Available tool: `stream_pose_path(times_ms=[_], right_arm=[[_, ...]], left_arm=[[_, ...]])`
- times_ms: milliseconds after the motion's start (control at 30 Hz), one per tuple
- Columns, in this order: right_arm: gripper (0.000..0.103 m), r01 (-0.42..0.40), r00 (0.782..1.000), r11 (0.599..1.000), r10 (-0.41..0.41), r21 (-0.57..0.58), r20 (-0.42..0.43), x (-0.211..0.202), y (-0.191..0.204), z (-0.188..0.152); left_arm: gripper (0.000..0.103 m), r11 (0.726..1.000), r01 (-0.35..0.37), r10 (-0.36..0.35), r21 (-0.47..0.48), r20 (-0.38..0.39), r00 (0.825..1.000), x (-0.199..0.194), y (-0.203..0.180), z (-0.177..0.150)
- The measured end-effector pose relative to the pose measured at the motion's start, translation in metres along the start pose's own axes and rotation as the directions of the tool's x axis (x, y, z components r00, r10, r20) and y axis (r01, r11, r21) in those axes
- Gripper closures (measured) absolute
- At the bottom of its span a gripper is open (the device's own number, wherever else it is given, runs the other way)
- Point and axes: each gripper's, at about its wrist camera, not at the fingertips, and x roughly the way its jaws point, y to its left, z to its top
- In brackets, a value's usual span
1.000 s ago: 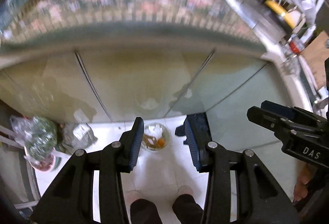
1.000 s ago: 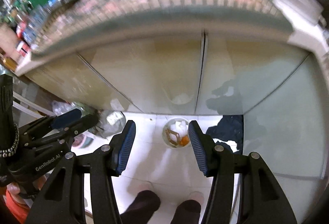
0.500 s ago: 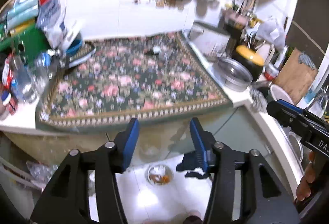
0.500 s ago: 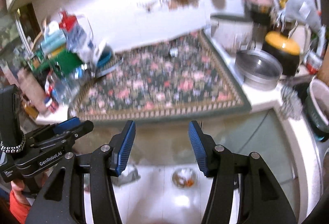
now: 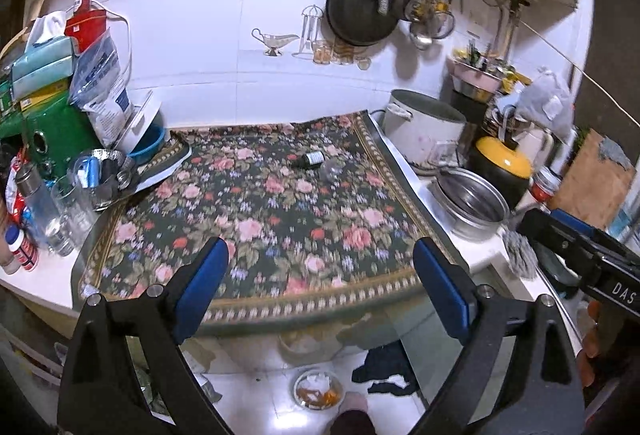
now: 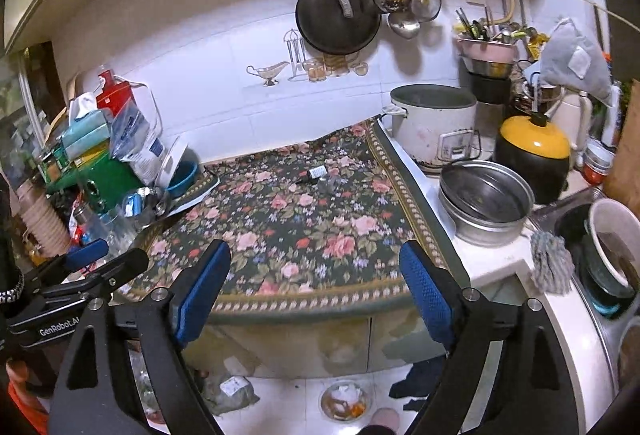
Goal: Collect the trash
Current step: 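Raise both tools back toward the green bottle and glass jar, then grasp the green glass bottle with the left tool while the right tool grasps the clear jar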
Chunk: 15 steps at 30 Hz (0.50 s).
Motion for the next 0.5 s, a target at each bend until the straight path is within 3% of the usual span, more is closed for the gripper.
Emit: stream_pose_path(times_ms=[267,500], right_arm=[[0.019,-0.059,0.997,0.997,0.056,-0.042,-0.053,0.064,-0.05,0.057],[0.019,-0.129,0.984,0.983,0.11,-0.13,-0.142,0.131,-0.074,0.085]], left_arm=[[0.009,0.994,-0.026,0.022,-0.11,-0.032,0.999,0.084,-0.019,0.06],[0.009,0.976,-0.114,0.104,-0.186,-0.068,0.992,0.145,-0.015,0.082]])
